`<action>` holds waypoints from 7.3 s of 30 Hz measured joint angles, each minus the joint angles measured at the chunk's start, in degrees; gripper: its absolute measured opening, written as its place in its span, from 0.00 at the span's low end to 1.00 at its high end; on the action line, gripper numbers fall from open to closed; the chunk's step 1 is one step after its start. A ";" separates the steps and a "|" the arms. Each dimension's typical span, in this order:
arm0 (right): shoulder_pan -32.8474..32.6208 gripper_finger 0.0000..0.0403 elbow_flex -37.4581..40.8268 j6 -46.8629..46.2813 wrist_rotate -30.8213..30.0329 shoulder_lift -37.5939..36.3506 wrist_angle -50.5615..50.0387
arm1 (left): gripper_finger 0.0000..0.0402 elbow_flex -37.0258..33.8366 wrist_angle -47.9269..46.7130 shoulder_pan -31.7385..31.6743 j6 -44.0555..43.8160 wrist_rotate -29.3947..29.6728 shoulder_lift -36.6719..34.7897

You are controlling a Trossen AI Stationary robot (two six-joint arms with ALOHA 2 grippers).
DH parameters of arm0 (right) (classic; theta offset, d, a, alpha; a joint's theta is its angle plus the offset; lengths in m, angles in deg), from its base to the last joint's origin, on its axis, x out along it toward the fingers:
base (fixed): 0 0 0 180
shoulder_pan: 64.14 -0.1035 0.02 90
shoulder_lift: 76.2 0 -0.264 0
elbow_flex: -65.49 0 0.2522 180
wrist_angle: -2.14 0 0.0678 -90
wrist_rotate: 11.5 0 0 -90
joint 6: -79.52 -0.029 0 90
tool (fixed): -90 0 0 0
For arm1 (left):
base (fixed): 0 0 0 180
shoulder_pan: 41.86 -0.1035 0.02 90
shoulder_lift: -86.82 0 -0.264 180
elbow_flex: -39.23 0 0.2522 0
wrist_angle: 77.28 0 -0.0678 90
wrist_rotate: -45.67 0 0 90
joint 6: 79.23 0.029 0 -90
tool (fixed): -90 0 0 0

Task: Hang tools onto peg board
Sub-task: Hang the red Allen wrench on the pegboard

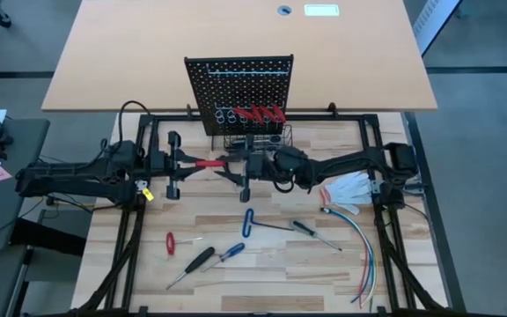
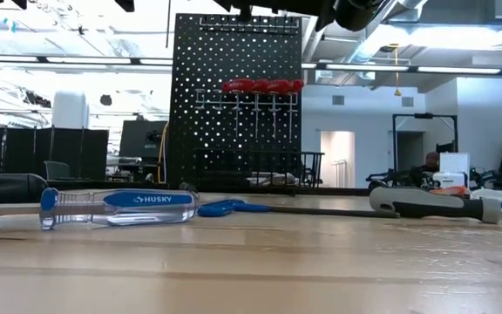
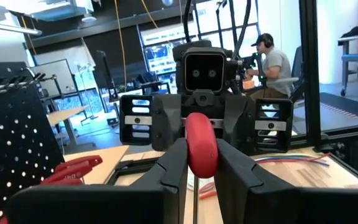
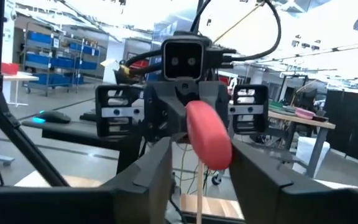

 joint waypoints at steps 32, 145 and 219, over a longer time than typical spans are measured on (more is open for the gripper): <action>-1.71 0.23 0.00 6.49 -0.74 0.00 0.59 | 0.12 0.09 0.23 0.04 0.34 0.11 2.68; -17.42 0.46 11.37 -14.24 -26.23 0.25 -26.03 | 0.20 16.31 -63.23 38.23 -30.61 34.03 20.98; -14.01 0.46 11.37 -15.75 -25.97 0.27 -28.46 | 0.39 3.90 -56.13 32.39 -45.76 28.32 29.20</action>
